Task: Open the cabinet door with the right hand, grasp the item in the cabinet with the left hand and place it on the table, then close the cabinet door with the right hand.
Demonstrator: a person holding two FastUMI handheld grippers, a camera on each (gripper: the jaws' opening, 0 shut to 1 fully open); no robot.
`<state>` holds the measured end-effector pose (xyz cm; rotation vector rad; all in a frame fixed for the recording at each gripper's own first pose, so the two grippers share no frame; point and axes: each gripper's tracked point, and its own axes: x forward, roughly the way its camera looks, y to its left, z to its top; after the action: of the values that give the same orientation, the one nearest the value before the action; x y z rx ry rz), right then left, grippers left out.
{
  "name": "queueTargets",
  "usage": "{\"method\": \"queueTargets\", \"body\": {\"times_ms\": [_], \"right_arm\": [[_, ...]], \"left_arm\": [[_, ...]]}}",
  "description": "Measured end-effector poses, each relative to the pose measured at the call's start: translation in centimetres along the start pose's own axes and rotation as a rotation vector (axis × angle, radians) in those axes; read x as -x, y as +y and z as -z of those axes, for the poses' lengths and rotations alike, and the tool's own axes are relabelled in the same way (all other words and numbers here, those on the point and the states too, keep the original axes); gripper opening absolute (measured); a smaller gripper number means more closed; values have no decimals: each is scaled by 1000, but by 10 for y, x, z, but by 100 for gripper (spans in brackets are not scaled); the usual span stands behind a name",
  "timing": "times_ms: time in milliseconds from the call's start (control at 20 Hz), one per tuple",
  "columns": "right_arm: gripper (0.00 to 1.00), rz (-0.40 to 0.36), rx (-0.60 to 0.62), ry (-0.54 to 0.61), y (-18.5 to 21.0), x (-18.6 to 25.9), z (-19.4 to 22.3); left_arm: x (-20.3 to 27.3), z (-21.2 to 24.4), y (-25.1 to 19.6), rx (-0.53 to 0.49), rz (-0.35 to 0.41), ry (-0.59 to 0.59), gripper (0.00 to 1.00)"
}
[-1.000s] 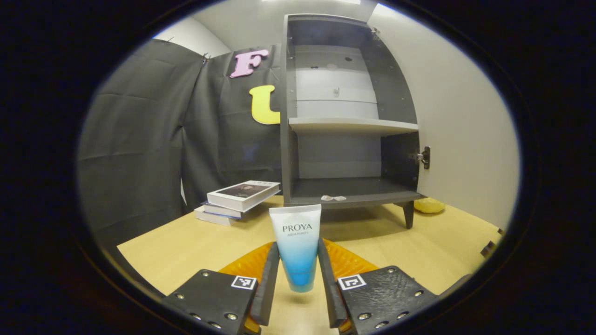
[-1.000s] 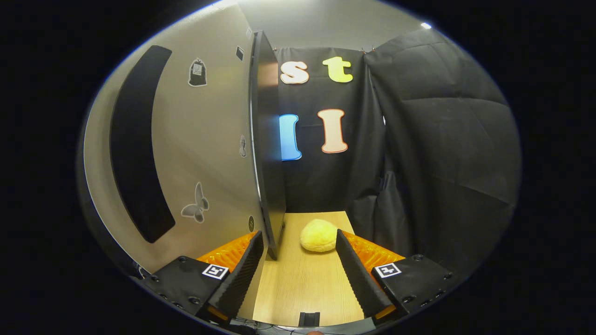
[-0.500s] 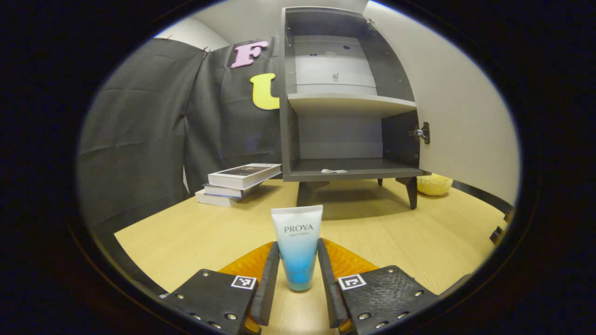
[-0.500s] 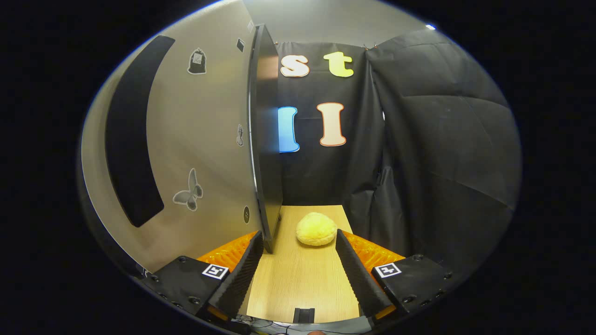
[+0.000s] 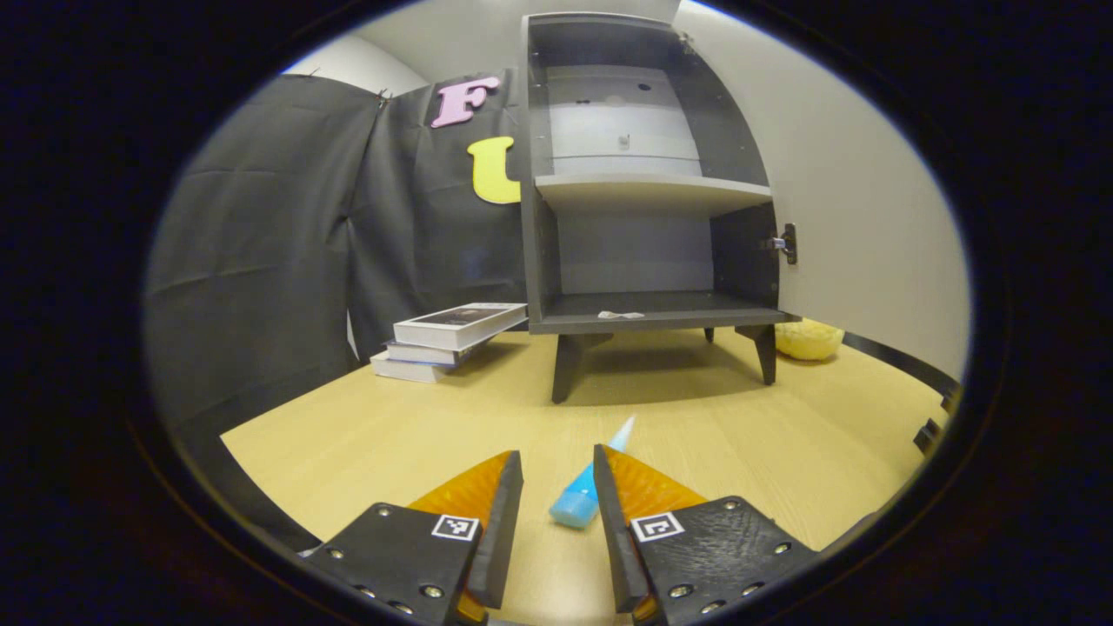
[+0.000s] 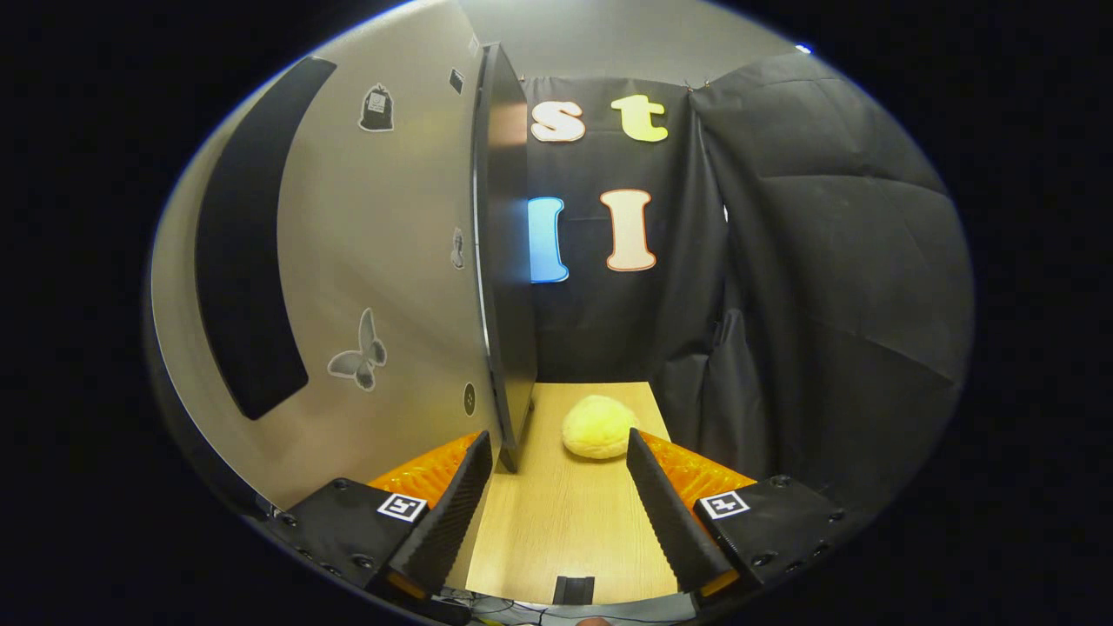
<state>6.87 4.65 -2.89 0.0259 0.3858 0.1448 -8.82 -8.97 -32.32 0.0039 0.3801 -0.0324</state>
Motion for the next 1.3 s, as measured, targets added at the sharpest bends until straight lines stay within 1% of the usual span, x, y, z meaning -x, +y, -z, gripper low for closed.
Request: {"method": "queueTargets", "body": {"times_ms": [50, 100, 200, 350, 400, 450, 500, 650, 700, 750, 800, 900, 950, 1000, 1050, 1150, 1200, 1300], "right_arm": [[93, 0, -5, 0, -2, 1, 0], [98, 0, -11, -1, -3, 1, 0], [98, 0, -16, -7, -6, 3, -1], [98, 0, -30, -12, -11, 5, -7], [98, -3, -39, -17, -11, 7, -10], [100, -2, -45, -29, -11, 10, -17], [98, 6, -47, -48, -13, 14, -24], [98, 54, -50, -106, -16, 31, -44], [92, 69, -55, -119, -14, 37, -48], [92, 84, -58, -133, -10, 44, -54], [98, 103, -60, -148, -7, 53, -59], [98, 145, -61, -171, 3, 66, -66], [92, 159, -60, -181, 10, 72, -71], [92, 192, -54, -190, 13, 80, -74], [98, 226, -44, -198, 13, 84, -76], [96, 273, -32, -214, 18, 96, -80], [92, 291, -27, -217, 21, 101, -82], [92, 318, -19, -215, 25, 102, -84]], "left_arm": [[0, -2, -1, -1, 2, 3, 50], [1, -4, -2, 0, 1, 6, 50], [4, -15, -1, -2, -6, 10, 51], [7, -50, 7, 9, -28, -5, 70], [11, -64, 8, 21, -38, -17, 72], [13, -82, 12, 32, -47, -38, 72], [16, -100, 19, 37, -61, -56, 71], [21, -148, 36, 36, -80, -106, 72], [23, -161, 44, 24, -87, -118, 72], [24, -173, 52, 9, -95, -124, 71], [24, -182, 59, -4, -92, -129, 72], [22, -197, 73, -23, -77, -129, 71], [23, -205, 80, -27, -71, -136, 72], [26, -210, 89, -28, -62, -145, 71], [29, -215, 97, -29, -54, -151, 72], [32, -221, 112, -38, -44, -170, 71], [34, -220, 121, -47, -44, -176, 71], [38, -220, 137, -60, -45, -189, 71]]}}
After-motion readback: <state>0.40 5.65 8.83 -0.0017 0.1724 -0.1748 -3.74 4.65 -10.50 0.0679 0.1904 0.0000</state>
